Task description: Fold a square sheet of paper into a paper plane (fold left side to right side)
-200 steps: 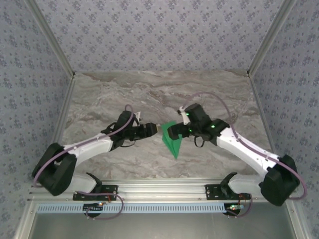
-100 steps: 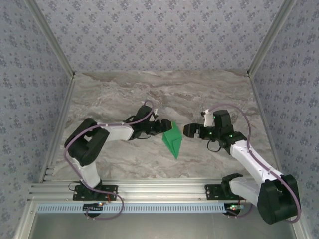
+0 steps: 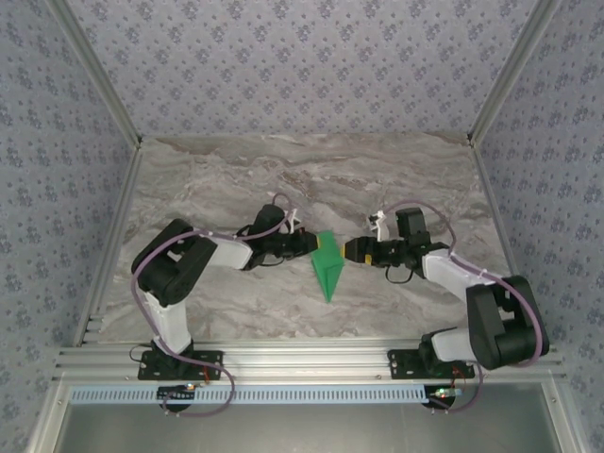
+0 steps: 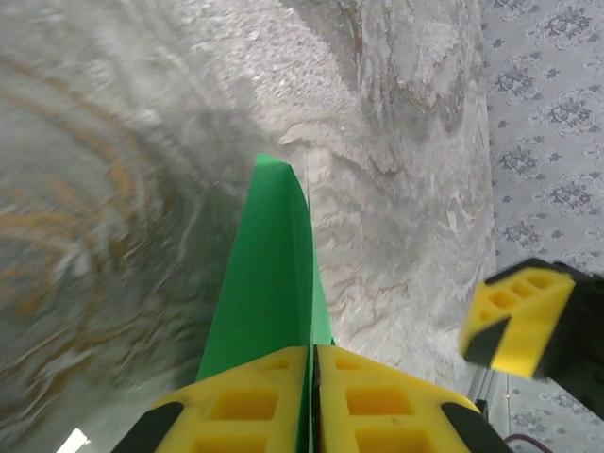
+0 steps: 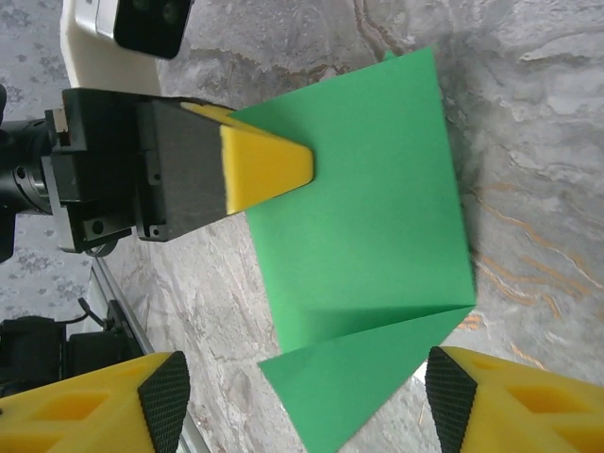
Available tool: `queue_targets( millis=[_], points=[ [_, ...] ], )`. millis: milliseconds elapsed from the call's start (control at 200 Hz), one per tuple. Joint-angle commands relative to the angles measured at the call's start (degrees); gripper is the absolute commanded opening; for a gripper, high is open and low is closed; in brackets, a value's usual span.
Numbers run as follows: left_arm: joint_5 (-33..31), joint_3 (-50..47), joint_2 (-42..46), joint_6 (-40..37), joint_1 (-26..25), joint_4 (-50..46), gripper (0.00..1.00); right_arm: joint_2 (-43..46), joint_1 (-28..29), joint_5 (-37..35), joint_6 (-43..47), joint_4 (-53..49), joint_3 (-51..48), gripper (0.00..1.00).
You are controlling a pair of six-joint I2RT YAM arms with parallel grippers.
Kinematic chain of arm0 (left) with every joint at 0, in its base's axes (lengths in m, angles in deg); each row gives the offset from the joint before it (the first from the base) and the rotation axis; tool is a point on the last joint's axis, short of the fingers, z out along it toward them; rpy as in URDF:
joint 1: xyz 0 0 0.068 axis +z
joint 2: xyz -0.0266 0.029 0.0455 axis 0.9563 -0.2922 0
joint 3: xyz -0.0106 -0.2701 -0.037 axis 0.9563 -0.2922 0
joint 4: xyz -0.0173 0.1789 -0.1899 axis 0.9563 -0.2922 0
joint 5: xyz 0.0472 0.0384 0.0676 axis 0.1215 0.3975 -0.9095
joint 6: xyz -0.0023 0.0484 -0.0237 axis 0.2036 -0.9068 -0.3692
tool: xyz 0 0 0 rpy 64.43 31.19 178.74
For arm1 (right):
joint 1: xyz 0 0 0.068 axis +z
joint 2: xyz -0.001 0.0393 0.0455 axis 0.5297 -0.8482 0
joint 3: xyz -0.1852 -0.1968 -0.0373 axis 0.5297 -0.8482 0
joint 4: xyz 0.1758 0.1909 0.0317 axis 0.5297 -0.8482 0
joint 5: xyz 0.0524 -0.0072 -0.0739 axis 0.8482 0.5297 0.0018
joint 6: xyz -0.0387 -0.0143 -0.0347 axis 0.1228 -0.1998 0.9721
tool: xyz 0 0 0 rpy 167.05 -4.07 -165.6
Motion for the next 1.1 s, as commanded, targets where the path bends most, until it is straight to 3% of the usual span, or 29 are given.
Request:
queue_targets(
  millis=[0, 320, 455, 834, 1094],
  points=[
    [4.3, -3.2, 4.6, -1.5, 1.7, 6.8, 0.08, -3.1, -0.5, 4.4, 2.1, 6.4, 0.9, 0.70],
    [10.8, -8.7, 10.8, -3.5, 3.5, 12.3, 0.05, -15.2, -0.5, 14.2, -0.9, 25.5, 1.4, 0.69],
    [11.3, -9.0, 11.5, -4.1, 3.5, 12.0, 0.05, -18.3, 0.0, 16.6, -2.3, 29.2, 2.1, 0.67],
    [12.4, -8.4, 9.7, -3.4, 3.6, 13.3, 0.05, -23.1, 1.8, 20.0, -3.8, 31.0, 3.5, 0.43],
    [12.1, -7.2, 6.6, -4.3, 4.1, 11.8, 0.04, -22.8, 1.6, 18.4, -0.7, 26.2, 3.6, 0.19]
  ],
)
